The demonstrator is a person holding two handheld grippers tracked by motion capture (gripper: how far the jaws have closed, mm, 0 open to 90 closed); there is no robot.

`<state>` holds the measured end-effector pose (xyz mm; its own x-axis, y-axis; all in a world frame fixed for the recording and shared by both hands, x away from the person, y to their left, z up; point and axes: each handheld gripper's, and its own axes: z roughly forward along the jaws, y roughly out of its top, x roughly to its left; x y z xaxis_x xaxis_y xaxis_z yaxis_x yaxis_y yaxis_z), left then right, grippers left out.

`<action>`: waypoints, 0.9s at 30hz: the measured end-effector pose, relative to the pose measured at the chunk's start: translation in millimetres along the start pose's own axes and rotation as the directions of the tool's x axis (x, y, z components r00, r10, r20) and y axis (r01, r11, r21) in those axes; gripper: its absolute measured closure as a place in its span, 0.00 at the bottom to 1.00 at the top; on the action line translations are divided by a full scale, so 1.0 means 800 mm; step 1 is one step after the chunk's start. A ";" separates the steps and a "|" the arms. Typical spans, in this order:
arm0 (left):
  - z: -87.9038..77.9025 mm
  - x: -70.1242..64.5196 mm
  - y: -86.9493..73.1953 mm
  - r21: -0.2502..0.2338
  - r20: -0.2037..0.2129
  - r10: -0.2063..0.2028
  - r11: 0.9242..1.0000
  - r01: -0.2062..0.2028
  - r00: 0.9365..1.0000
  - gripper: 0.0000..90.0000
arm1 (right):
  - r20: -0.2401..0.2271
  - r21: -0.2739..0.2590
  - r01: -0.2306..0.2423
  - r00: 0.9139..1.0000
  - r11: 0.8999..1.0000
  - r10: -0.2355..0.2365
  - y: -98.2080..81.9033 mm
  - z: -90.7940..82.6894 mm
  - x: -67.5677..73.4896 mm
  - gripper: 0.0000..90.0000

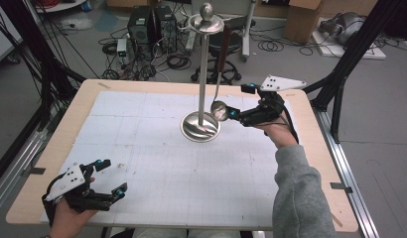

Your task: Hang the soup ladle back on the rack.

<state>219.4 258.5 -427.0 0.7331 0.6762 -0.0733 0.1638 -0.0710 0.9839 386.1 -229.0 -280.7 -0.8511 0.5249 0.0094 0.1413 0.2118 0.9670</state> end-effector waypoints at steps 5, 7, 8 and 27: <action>0.005 0.001 0.000 0.006 0.009 -0.002 1.000 0.002 1.000 0.02 | 0.006 -0.003 -0.015 1.000 1.000 0.015 -0.016 -0.012 -0.004 0.00; 0.007 0.001 0.000 0.008 -0.002 -0.004 1.000 0.004 1.000 0.02 | 0.000 -0.001 -0.020 1.000 1.000 0.020 -0.023 -0.015 -0.004 0.00; 0.007 0.002 0.000 0.013 -0.006 -0.001 1.000 0.002 1.000 0.02 | -0.006 0.005 -0.020 1.000 1.000 0.020 -0.027 -0.016 -0.004 0.00; 0.010 0.004 0.001 0.002 -0.020 -0.018 1.000 0.018 1.000 0.02 | 0.018 0.045 -0.033 0.999 0.998 0.032 -0.097 -0.036 0.004 0.00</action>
<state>227.3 254.5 -427.5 0.7166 0.6919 -0.0879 0.1786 -0.0602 0.9821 358.1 -267.9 -348.1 -0.8369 0.5462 0.0358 0.1918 0.2313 0.9538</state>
